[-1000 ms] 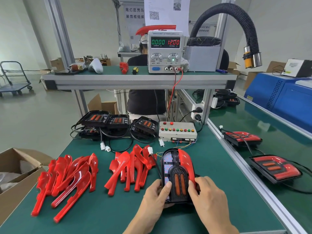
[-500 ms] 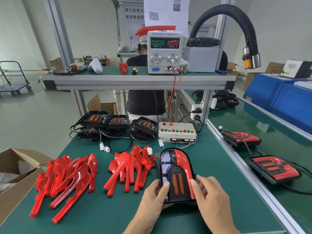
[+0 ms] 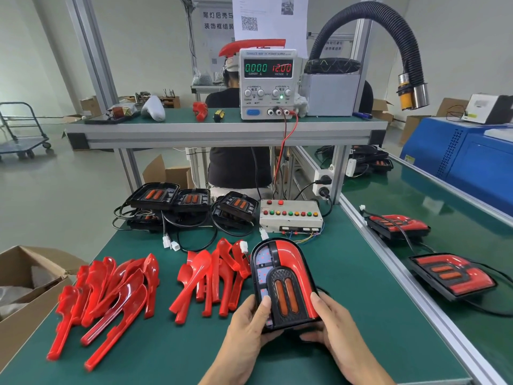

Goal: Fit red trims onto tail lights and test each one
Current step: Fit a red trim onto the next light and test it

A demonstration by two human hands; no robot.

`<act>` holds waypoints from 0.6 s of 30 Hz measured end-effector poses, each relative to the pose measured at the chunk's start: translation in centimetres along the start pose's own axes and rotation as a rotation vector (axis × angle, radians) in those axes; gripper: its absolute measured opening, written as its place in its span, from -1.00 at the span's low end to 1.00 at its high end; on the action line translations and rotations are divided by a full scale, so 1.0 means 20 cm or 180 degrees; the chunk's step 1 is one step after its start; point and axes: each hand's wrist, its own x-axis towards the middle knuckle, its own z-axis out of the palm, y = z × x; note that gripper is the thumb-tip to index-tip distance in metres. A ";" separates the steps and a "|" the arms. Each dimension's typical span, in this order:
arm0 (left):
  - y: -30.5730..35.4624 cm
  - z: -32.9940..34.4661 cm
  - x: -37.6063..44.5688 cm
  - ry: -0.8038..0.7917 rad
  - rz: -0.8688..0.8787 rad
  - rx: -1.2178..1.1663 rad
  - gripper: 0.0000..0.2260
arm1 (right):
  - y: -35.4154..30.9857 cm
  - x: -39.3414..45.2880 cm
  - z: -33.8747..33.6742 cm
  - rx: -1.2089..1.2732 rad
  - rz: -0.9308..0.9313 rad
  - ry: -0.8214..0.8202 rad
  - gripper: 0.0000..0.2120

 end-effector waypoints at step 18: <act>-0.04 -0.01 0.03 0.0086 0.0013 0.0341 -0.62 | 0.11 0.03 -0.04 0.0142 -0.0467 0.0042 -0.55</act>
